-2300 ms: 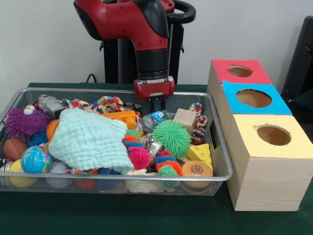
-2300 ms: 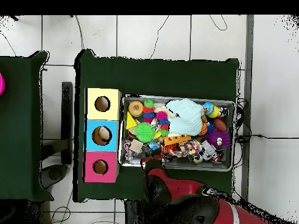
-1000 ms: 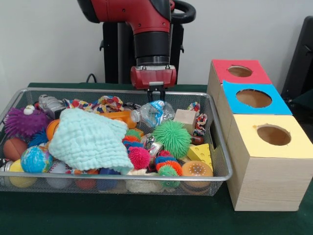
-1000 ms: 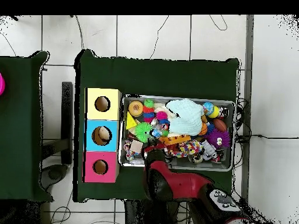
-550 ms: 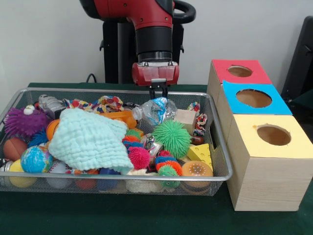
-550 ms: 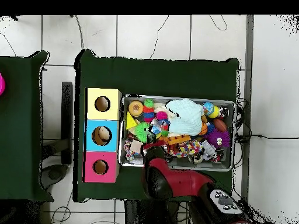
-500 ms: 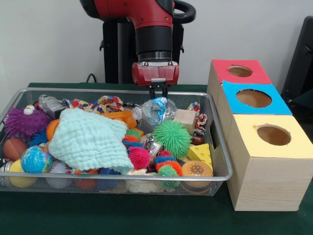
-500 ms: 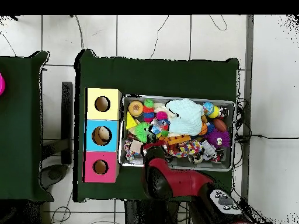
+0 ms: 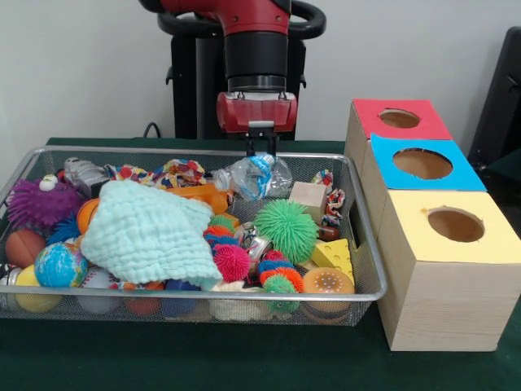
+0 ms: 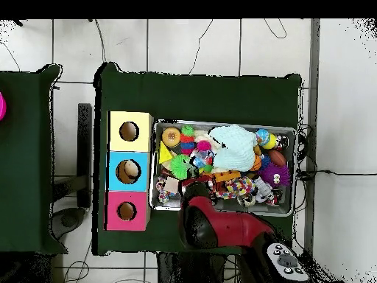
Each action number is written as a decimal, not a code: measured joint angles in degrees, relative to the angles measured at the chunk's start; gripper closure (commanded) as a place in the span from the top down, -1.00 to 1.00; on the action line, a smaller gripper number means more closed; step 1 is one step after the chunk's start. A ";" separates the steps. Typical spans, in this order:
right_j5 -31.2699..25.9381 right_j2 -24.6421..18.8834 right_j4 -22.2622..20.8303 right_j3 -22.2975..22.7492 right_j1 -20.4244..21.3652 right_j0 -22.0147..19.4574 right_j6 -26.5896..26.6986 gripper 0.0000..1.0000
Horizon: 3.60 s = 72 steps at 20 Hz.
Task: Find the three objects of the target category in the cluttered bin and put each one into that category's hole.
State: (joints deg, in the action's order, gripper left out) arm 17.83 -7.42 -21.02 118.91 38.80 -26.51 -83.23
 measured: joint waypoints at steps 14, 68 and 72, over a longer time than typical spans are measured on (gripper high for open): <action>-5.57 0.01 6.11 0.11 6.84 3.56 0.00 -1.00; -5.19 9.99 30.92 0.66 5.82 31.73 -4.88 -1.00; -4.11 10.00 31.03 0.69 4.49 32.67 -6.68 -1.00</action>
State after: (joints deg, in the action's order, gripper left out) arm 13.72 2.59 10.00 119.60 43.29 6.16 -89.91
